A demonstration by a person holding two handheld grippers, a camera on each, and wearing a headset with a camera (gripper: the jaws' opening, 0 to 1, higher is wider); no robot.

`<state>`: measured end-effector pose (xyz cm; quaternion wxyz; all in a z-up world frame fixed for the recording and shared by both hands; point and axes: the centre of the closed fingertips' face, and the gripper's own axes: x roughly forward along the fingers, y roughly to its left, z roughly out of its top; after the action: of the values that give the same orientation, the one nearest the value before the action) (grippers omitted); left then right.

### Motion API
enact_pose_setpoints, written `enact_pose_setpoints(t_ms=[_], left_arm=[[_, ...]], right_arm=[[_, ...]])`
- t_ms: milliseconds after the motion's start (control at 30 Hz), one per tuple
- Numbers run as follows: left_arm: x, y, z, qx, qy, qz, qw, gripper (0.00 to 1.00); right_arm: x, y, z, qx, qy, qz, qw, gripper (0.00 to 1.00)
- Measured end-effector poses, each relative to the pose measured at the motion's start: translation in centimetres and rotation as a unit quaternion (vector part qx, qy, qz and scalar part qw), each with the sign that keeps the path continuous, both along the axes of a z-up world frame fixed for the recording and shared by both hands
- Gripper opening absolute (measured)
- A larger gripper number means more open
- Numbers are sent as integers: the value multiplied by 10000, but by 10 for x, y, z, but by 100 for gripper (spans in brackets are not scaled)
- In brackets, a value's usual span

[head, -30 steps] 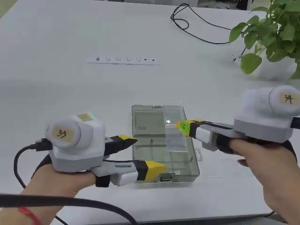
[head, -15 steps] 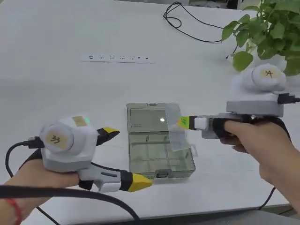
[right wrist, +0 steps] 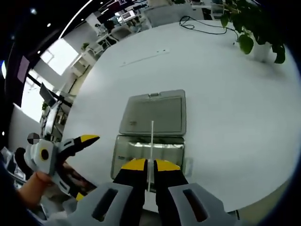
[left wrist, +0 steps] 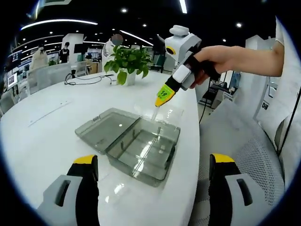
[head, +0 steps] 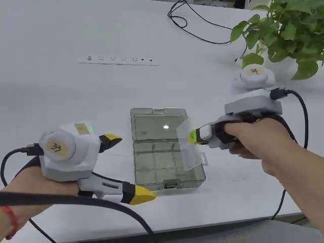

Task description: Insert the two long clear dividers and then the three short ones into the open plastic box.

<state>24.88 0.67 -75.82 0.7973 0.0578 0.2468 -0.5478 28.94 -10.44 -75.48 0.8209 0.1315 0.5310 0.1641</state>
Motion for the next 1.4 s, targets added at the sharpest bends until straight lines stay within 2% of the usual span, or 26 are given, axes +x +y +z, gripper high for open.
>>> enact_pose_setpoints(t_ms=[433, 767, 1000, 1400], left_arm=[[-1, -6, 1, -117, 37, -89, 9999, 100], [-2, -5, -1, -167, 103, -53, 9998, 100], [-2, -5, -2, -196, 135, -39, 9997, 99], [-2, -5, -3, -240, 183, -1, 9995, 99]], right_arm=[[-5, 0, -22, -135, 314, -264, 9991, 7], [-5, 0, -31, -224, 331, -239, 9989, 7], [-6, 0, -32, -328, 310, -212, 9988, 7], [-7, 2, -37, -320, 318, -235, 9987, 7]])
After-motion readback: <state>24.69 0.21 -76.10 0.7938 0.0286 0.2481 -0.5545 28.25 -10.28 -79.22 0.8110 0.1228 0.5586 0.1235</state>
